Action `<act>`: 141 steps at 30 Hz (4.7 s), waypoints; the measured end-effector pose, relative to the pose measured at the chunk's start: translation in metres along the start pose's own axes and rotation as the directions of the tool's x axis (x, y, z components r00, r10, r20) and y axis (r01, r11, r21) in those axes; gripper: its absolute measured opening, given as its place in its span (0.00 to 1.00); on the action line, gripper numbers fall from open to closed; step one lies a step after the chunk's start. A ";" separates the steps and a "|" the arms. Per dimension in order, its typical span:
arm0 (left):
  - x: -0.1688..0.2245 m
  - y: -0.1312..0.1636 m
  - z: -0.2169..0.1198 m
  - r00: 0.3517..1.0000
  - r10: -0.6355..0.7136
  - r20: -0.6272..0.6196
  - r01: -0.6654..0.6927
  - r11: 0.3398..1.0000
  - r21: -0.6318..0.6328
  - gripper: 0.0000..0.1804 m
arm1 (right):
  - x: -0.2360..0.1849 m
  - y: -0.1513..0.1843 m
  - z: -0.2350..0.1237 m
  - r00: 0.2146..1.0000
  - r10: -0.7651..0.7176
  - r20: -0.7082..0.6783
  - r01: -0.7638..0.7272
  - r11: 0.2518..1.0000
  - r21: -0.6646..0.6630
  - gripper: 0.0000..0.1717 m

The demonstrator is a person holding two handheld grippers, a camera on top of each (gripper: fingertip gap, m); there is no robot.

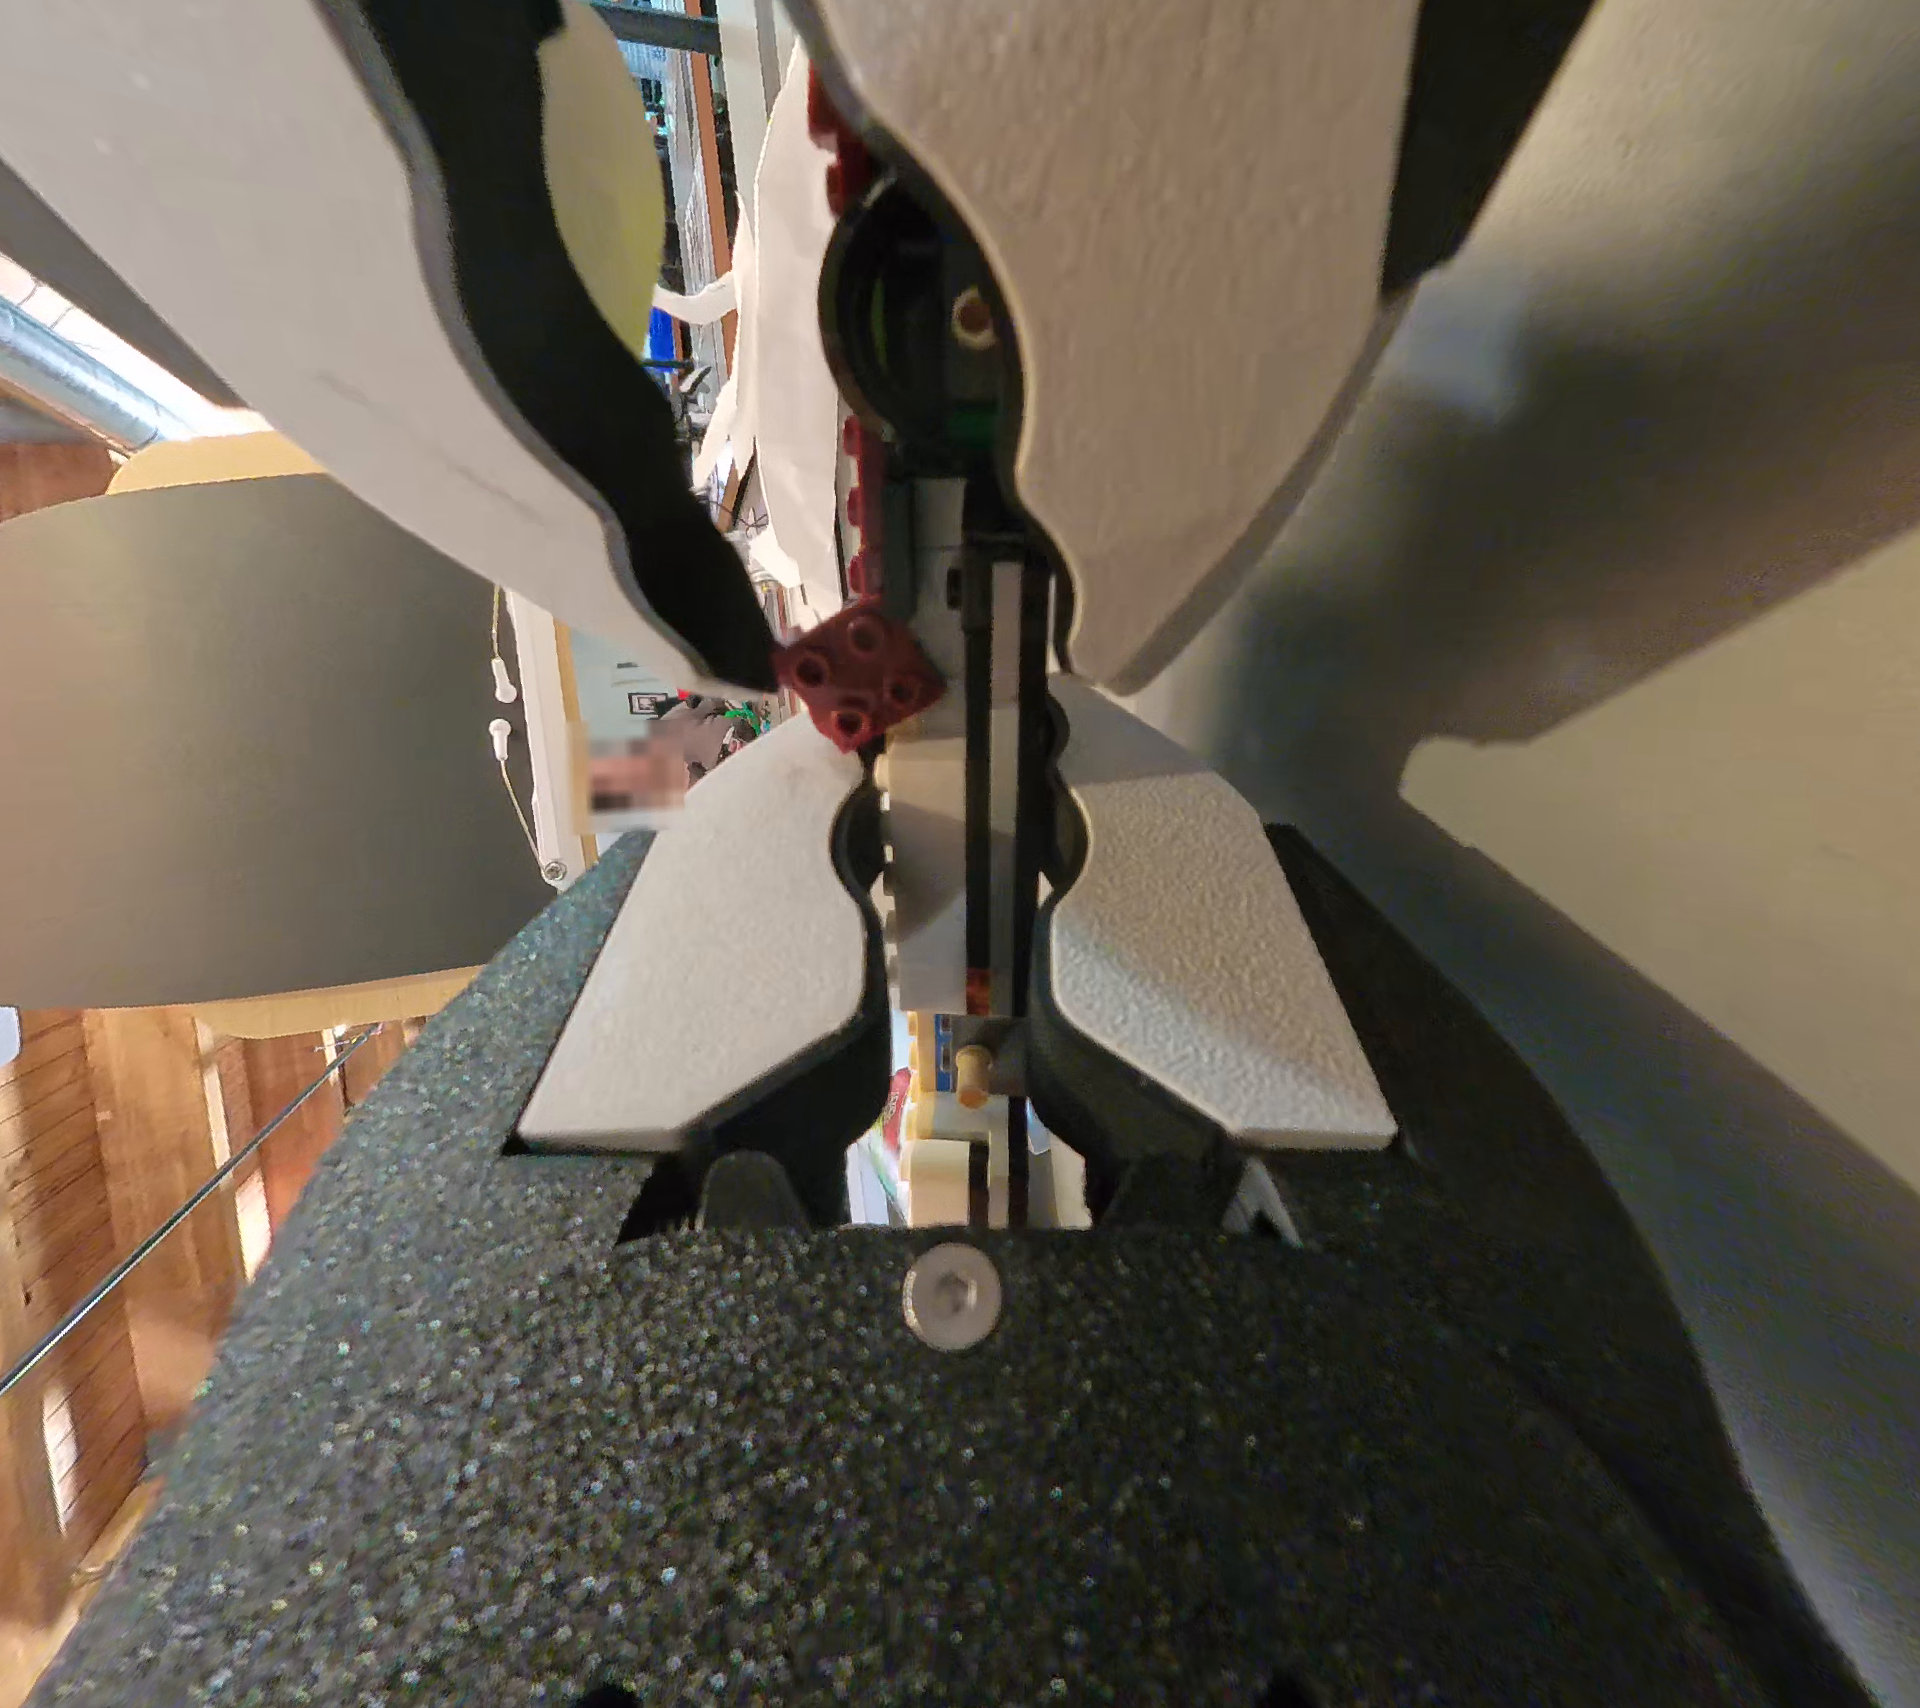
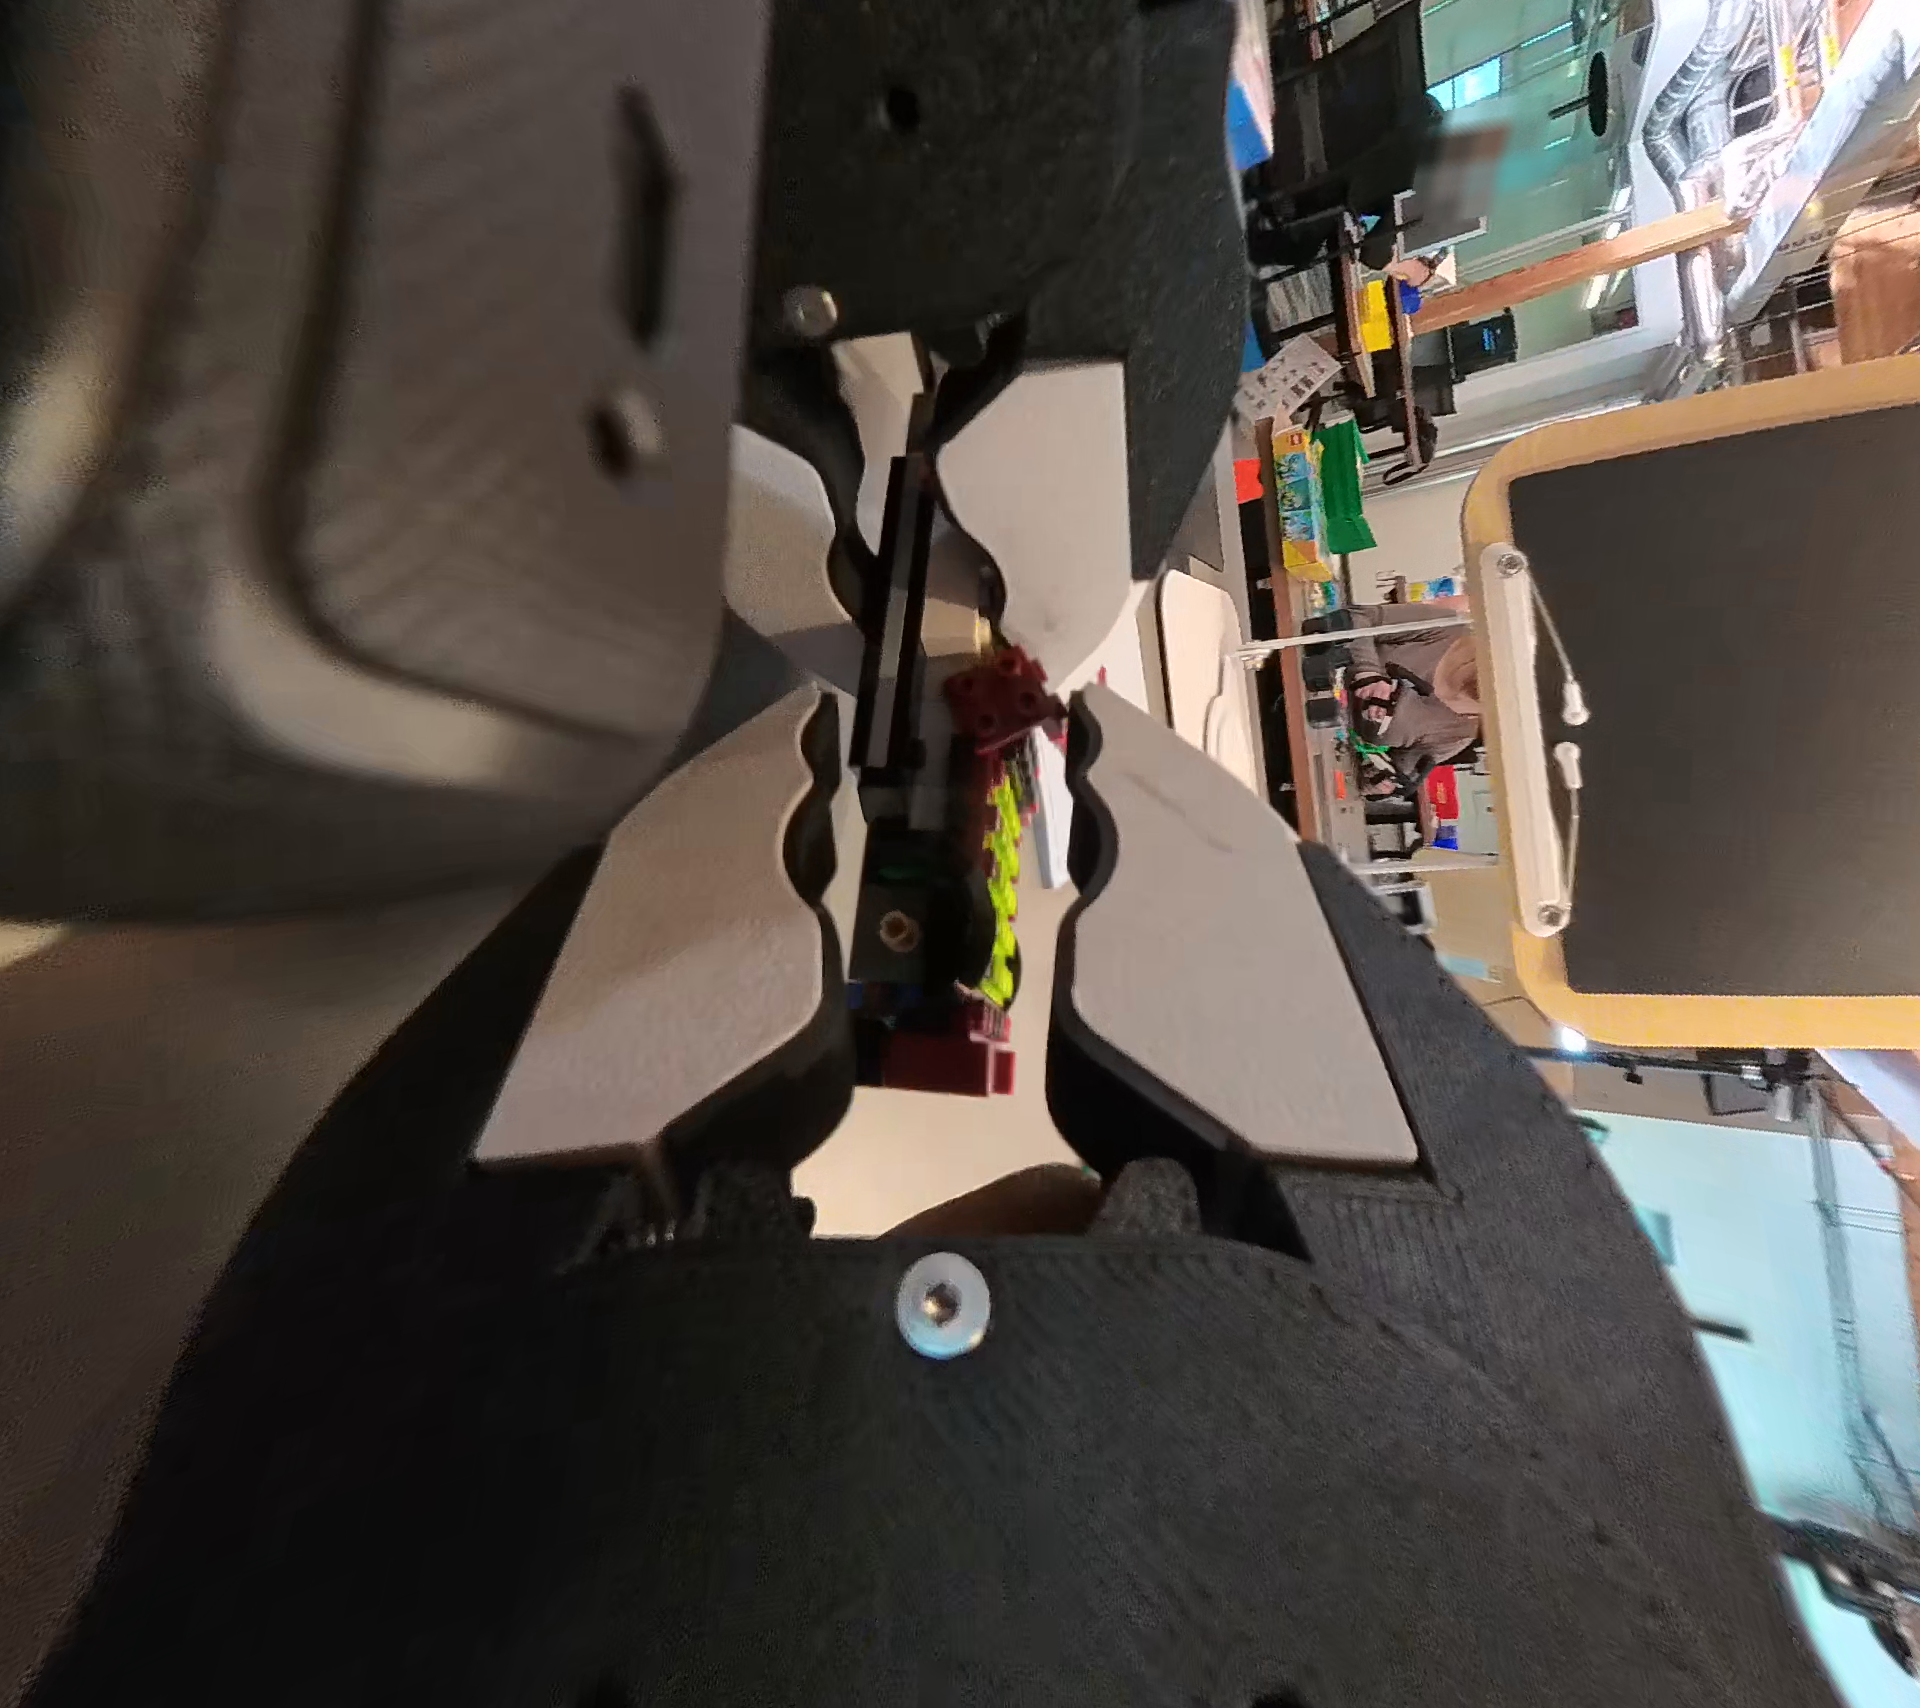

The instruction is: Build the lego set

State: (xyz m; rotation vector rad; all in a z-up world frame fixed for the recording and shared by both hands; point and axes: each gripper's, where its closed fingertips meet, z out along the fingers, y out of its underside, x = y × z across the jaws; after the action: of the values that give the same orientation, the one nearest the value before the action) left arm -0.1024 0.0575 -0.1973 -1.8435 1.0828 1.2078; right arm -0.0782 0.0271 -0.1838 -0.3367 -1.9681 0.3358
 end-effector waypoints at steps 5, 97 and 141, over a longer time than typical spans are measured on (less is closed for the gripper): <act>-0.001 -0.001 0.000 1.000 -0.011 0.005 0.011 1.000 0.001 0.14 | 0.000 0.002 0.001 0.997 0.073 0.014 -0.072 0.997 -0.010 0.25; 0.001 -0.001 -0.004 0.999 0.034 0.007 -0.034 0.999 -0.016 0.14 | 0.018 0.001 -0.007 0.561 0.817 0.134 -0.817 0.572 -0.066 0.06; -0.011 0.008 -0.005 0.998 -0.027 0.048 0.031 0.997 -0.070 0.15 | 0.019 -0.008 -0.012 0.735 0.675 0.064 -0.675 0.737 -0.011 0.10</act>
State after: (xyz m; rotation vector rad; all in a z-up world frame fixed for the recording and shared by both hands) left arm -0.1107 0.0530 -0.1863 -1.8681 0.9962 1.2803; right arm -0.0755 0.0283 -0.1599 -1.0591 -1.8389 0.8356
